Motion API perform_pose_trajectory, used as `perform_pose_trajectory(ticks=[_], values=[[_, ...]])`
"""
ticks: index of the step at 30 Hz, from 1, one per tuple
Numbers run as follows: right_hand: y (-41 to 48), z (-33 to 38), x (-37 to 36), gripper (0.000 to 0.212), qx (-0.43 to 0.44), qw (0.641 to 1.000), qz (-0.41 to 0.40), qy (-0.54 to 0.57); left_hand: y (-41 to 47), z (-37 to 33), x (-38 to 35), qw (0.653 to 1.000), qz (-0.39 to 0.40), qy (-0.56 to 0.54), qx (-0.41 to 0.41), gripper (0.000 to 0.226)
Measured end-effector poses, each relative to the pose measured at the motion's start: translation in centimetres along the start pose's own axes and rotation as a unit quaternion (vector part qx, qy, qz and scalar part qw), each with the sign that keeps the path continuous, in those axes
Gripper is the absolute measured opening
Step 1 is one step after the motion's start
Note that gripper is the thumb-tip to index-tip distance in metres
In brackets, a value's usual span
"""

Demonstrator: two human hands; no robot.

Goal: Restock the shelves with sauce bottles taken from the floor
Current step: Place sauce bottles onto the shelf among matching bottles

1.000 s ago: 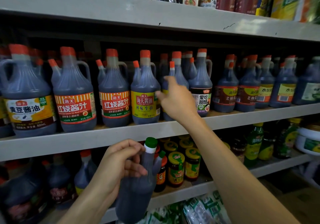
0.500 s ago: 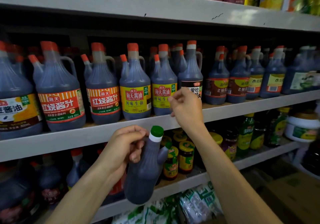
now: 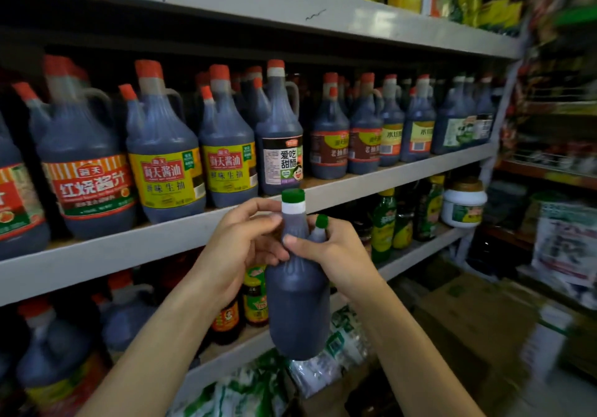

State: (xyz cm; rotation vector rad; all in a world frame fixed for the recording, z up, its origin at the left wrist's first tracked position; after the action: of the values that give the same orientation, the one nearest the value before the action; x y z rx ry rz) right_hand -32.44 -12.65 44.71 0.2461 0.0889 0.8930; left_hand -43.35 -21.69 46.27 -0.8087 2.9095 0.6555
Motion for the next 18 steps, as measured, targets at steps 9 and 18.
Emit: perform_pose_trajectory(ticks=[9, 18], values=[[-2.0, 0.6, 3.5, 0.009, -0.082, 0.992, -0.061, 0.066, -3.4, 2.2, 1.6, 0.992, -0.076, 0.087, -0.044, 0.014], [-1.8, 5.1, 2.4, 0.044, -0.032, 0.928, -0.270, -0.254, -5.9, 6.3, -3.7, 0.988, 0.050, 0.112, -0.093, 0.094]])
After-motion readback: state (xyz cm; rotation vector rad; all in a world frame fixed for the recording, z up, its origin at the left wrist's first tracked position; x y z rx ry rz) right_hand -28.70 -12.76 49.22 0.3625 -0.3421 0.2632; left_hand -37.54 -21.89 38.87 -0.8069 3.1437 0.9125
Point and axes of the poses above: each hand's wrist, its own y-axis towards the middle knuckle, its own x-axis out of the back of the hand, z = x × y, the point moved 4 cm from there along y, towards the middle knuckle, and after that the axes turned 9 degrees about -x, right-handed, at the moved point
